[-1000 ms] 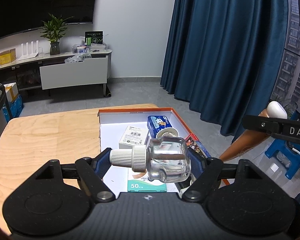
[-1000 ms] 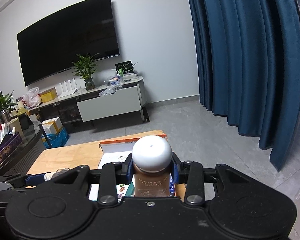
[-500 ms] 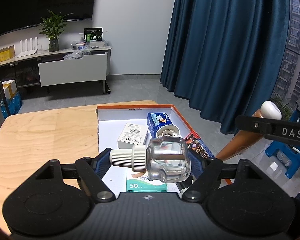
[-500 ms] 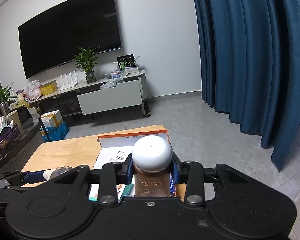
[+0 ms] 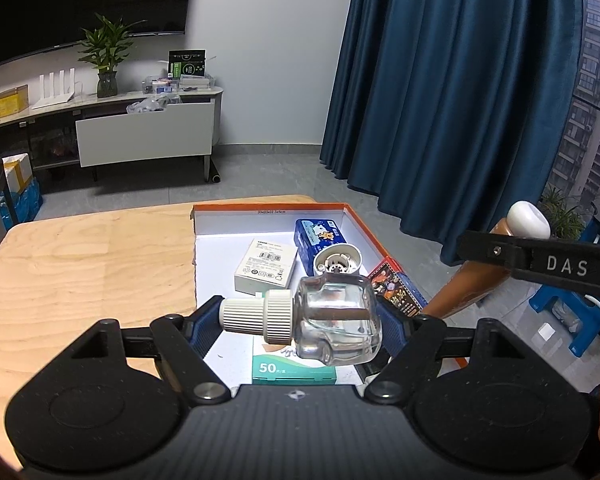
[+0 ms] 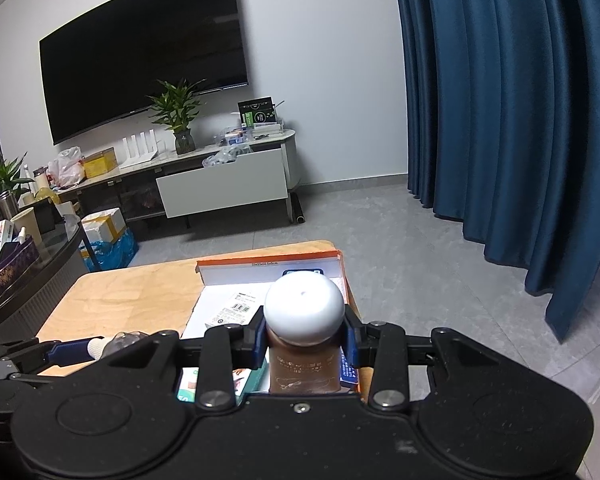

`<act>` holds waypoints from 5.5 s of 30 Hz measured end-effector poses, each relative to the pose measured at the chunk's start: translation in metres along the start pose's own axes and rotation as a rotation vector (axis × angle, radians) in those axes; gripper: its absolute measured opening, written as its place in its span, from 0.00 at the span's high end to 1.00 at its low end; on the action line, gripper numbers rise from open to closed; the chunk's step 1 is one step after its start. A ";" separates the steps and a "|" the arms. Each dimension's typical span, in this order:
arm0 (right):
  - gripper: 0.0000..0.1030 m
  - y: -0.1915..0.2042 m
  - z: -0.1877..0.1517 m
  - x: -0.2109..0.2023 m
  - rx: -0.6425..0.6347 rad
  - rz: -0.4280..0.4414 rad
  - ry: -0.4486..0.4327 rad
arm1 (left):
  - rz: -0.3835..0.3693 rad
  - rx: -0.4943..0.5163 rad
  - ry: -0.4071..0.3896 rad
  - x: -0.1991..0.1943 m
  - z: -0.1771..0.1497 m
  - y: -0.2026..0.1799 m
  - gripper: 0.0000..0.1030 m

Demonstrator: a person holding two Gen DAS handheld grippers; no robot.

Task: Organize rigid objects

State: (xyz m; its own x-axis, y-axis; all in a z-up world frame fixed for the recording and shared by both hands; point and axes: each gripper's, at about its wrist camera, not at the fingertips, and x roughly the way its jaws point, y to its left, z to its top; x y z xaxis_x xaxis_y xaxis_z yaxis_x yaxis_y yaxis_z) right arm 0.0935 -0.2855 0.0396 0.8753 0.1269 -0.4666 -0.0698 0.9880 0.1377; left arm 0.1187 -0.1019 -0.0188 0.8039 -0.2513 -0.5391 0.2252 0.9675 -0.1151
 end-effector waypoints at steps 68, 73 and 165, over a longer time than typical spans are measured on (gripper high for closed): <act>0.24 -0.023 0.018 0.015 0.053 0.004 -0.134 | -0.034 0.005 0.088 0.064 0.001 -0.006 0.22; 0.24 -0.023 0.013 0.005 0.050 -0.004 -0.140 | -0.034 0.026 0.078 0.061 0.005 -0.012 0.13; 0.15 0.006 -0.073 -0.038 -0.030 -0.048 0.178 | 0.213 -0.029 0.129 -0.041 -0.047 -0.016 0.00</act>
State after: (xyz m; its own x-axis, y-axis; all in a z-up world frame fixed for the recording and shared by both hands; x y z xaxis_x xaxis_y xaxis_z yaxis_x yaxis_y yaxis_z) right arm 0.0255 -0.2784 -0.0056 0.7799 0.0907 -0.6193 -0.0470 0.9951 0.0865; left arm 0.0562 -0.1055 -0.0337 0.7542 -0.0373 -0.6555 0.0407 0.9991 -0.0100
